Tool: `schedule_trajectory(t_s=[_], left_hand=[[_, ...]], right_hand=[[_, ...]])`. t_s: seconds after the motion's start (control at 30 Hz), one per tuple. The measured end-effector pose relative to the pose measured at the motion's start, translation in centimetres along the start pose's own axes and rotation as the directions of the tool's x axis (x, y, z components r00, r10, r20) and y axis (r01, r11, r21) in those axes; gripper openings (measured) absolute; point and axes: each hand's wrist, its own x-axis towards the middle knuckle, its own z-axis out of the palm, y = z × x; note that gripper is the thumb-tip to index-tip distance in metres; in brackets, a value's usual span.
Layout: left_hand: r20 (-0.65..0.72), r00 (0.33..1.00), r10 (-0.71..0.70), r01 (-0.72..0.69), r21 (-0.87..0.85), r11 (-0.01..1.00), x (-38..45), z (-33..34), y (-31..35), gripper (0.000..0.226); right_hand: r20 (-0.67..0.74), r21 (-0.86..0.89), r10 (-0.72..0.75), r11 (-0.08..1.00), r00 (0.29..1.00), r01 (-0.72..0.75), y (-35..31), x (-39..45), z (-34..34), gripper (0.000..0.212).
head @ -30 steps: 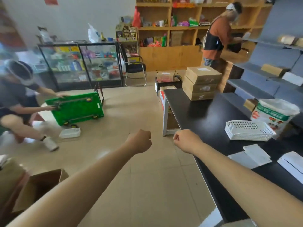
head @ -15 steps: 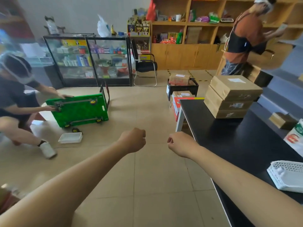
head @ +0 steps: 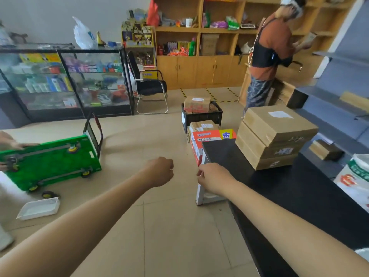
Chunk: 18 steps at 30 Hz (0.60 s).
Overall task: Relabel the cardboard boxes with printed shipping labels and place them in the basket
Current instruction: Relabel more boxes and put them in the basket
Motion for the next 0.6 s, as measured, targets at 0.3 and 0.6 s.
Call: schedule_trajectory(t_s=[0.3, 0.6], left_hand=[[-0.022, 0.995, 0.100, -0.101, -0.025, 0.995, 16.4, -5.5, 2.2, 0.035], [0.017, 0.952, 0.304, -0.305, 0.037, 0.952, 33.7, -6.3, 1.5, 0.032]], right_hand=[[-0.054, 0.126, 0.101, 0.988, 0.993, -0.094, 6.2, 13.9, -6.0, 0.015], [-0.117, 0.111, 0.274, 0.959, 0.954, -0.262, 11.6, 25.4, -8.8, 0.022]])
